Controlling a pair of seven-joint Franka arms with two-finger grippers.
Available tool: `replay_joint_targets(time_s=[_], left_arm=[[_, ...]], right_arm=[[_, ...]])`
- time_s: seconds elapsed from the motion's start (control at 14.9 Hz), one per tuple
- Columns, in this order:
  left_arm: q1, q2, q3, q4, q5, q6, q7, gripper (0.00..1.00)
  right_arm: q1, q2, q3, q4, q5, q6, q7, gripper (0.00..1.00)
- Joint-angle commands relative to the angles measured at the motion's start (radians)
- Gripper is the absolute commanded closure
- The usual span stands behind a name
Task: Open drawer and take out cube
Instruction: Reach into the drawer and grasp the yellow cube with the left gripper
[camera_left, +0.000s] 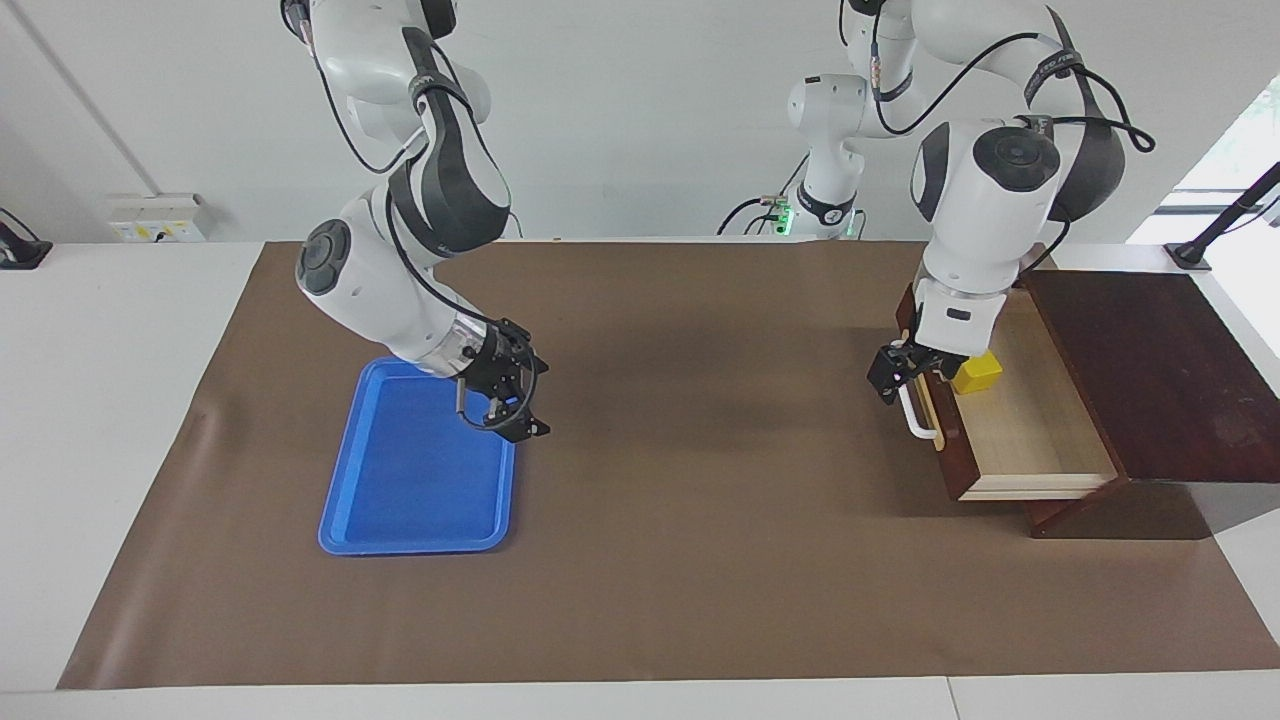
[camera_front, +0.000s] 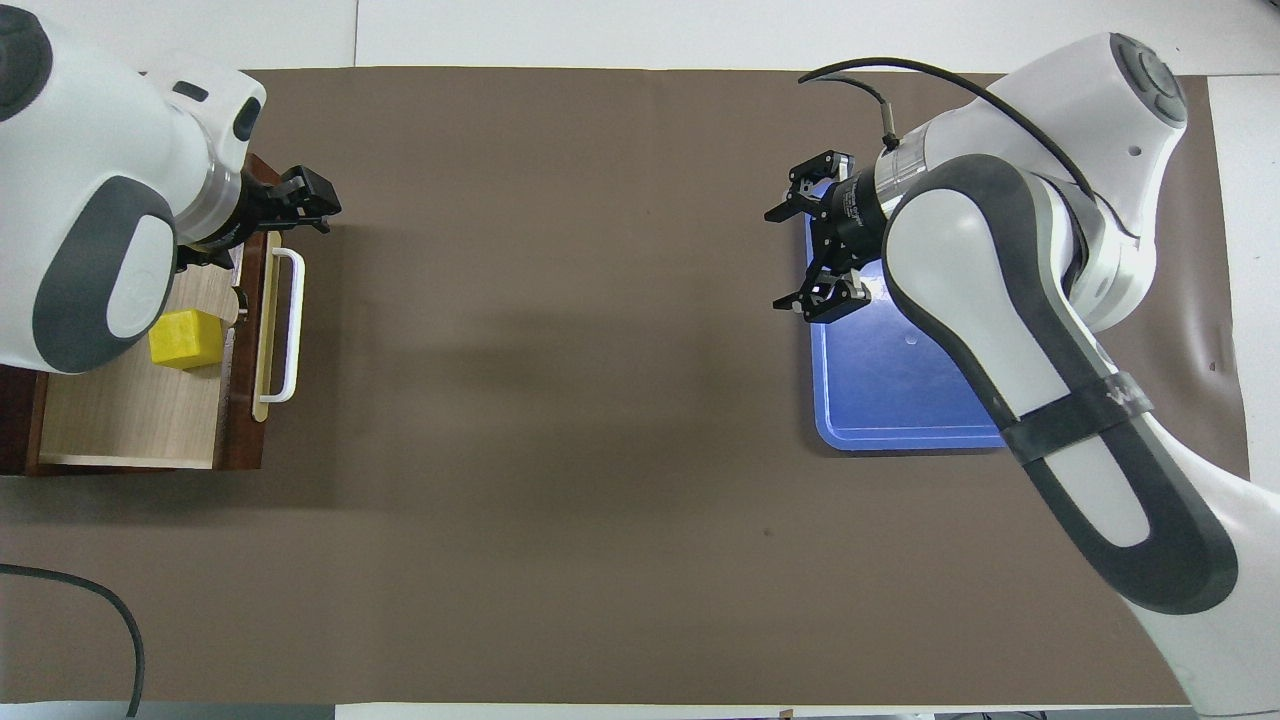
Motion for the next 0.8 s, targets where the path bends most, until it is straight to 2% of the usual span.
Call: replay_joint_targets(time_s=[0.0, 0.27, 0.4, 0.54, 0.74], left_arm=[[0.087, -0.054, 0.003, 0.001, -0.076, -0.045, -0.231, 0.0], [0.133, -0.07, 0.025, -0.014, -0.074, -0.052, -0.587, 0.0], [0.182, -0.106, 0.026, -0.089, -0.071, -0.041, -0.698, 0.0], [0.184, -0.155, 0.028, -0.207, -0.059, -0.013, -0.78, 0.0], [0.184, -0.174, 0.026, -0.307, -0.008, 0.045, -0.969, 0.0]], right_arm=[[0.016, -0.008, -0.002, -0.042, 0.081, 0.055, 0.079, 0.02], [0.054, -0.008, -0.002, -0.05, 0.083, 0.088, 0.052, 0.01], [0.09, -0.007, -0.002, -0.05, 0.079, 0.092, -0.039, 0.01], [0.096, 0.007, -0.002, -0.05, 0.079, 0.121, -0.062, 0.01], [0.12, 0.01, -0.002, -0.051, 0.079, 0.128, -0.099, 0.02]])
